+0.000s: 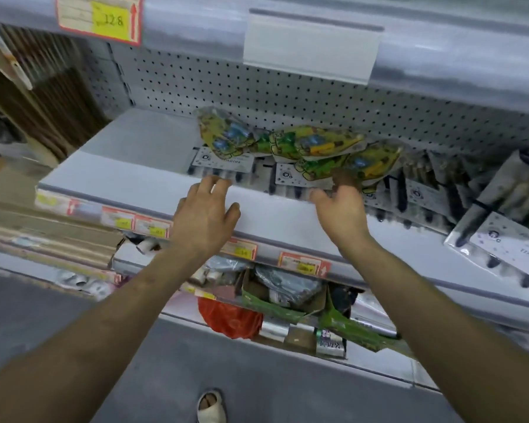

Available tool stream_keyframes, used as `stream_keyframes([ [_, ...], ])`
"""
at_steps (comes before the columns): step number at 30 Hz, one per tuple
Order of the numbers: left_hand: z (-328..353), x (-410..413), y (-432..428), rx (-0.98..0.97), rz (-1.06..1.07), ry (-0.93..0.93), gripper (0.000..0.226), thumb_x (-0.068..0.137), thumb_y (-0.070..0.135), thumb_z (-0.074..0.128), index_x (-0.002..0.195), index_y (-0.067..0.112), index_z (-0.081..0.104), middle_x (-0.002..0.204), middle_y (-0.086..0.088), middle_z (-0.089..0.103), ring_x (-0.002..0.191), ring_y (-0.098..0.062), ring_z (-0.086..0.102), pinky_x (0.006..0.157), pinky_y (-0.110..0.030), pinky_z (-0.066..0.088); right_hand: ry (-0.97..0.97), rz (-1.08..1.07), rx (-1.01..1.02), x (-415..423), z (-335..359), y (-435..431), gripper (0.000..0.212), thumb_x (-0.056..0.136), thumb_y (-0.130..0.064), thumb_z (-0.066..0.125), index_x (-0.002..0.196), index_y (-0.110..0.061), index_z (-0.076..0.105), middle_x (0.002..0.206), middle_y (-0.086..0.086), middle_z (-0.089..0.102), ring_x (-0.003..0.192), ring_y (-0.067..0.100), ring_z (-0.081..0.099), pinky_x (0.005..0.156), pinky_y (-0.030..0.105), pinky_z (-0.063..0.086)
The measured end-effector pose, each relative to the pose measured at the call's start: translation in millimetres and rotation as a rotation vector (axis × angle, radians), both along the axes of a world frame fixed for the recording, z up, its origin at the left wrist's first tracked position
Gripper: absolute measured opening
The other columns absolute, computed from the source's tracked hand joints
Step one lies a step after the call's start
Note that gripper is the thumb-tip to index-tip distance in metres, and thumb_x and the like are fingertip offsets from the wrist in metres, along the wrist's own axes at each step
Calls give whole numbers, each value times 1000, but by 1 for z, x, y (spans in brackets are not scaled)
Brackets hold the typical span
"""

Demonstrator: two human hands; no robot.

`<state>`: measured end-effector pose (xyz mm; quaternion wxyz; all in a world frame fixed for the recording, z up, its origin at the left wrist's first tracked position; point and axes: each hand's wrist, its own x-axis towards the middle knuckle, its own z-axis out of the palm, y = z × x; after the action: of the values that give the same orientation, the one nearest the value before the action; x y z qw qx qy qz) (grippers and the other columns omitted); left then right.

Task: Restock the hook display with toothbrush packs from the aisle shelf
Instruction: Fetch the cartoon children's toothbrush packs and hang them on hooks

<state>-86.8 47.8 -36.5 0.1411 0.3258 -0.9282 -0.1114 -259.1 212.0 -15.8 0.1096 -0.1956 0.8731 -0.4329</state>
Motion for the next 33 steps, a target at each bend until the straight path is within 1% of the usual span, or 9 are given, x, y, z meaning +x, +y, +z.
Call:
stream_keyframes([
  [3, -12, -22, -25, -28, 26, 38, 41, 100, 32, 59, 136, 13, 56, 133, -15, 56, 120, -39, 52, 93, -54, 50, 56, -59, 10, -23, -13, -18, 64, 83, -44, 57, 136, -10, 54, 131, 18, 57, 119, 38, 56, 96, 47, 51],
  [5, -13, -37, -43, -59, 55, 29, 44, 97, 32, 59, 135, 10, 56, 133, -20, 56, 116, -44, 53, 92, -55, 50, 72, -91, 27, -38, -11, -32, 61, 88, -40, 59, 138, -7, 52, 135, 20, 55, 126, 40, 52, 102, 49, 47],
  [10, -18, -65, -86, 49, 128, 120, 57, 92, 40, 58, 142, 13, 49, 143, -20, 48, 126, -46, 47, 98, -57, 47, 119, -146, 70, -72, -5, -61, 70, 103, -34, 59, 158, -3, 28, 156, 29, 35, 147, 45, 30, 120, 53, 28],
  [16, -24, -87, -108, 121, 206, 173, 58, 98, 45, 60, 146, 13, 47, 138, -19, 51, 125, -42, 50, 98, -54, 46, 102, -267, 19, -98, -19, -73, 80, 95, -38, 68, 153, -1, 28, 154, 36, 29, 149, 50, 18, 123, 58, 21],
  [20, -24, -95, -116, 173, 246, 173, 66, 100, 55, 55, 151, 17, 40, 138, -17, 54, 127, -40, 50, 101, -52, 46, 90, -333, 37, -102, -20, -82, 95, 87, -47, 76, 156, -5, 25, 159, 30, 24, 151, 48, 17, 124, 54, 23],
  [25, -24, -107, -127, 182, 294, 111, 81, 96, 73, 48, 154, 18, 36, 140, -17, 58, 129, -39, 52, 104, -53, 42, 85, -362, -2, -103, -22, -89, 101, 86, -46, 81, 159, -12, 20, 163, 26, 23, 152, 44, 20, 123, 55, 28],
  [28, -24, -114, -133, 179, 305, 100, 87, 94, 77, 49, 157, 19, 33, 150, -17, 49, 137, -39, 45, 109, -55, 37, 70, -380, -55, -105, -25, -90, 102, 82, -38, 85, 158, -15, 21, 160, 26, 28, 148, 46, 29, 118, 58, 35],
  [30, -24, -119, -136, 166, 316, 125, 89, 92, 77, 51, 156, 19, 34, 158, -16, 37, 144, -39, 35, 113, -58, 32, 55, -390, -132, -106, -25, -92, 101, 80, -26, 88, 157, -17, 24, 158, 26, 27, 142, 45, 39, 114, 53, 43],
  [33, -24, -127, -140, 157, 292, 108, 85, 92, 77, 50, 154, 21, 35, 152, -17, 43, 141, -40, 38, 111, -60, 32, -3, -377, -273, -106, -24, -91, 101, 80, -6, 87, 158, -19, 24, 158, 21, 20, 137, 38, 47, 101, 25, 44],
])
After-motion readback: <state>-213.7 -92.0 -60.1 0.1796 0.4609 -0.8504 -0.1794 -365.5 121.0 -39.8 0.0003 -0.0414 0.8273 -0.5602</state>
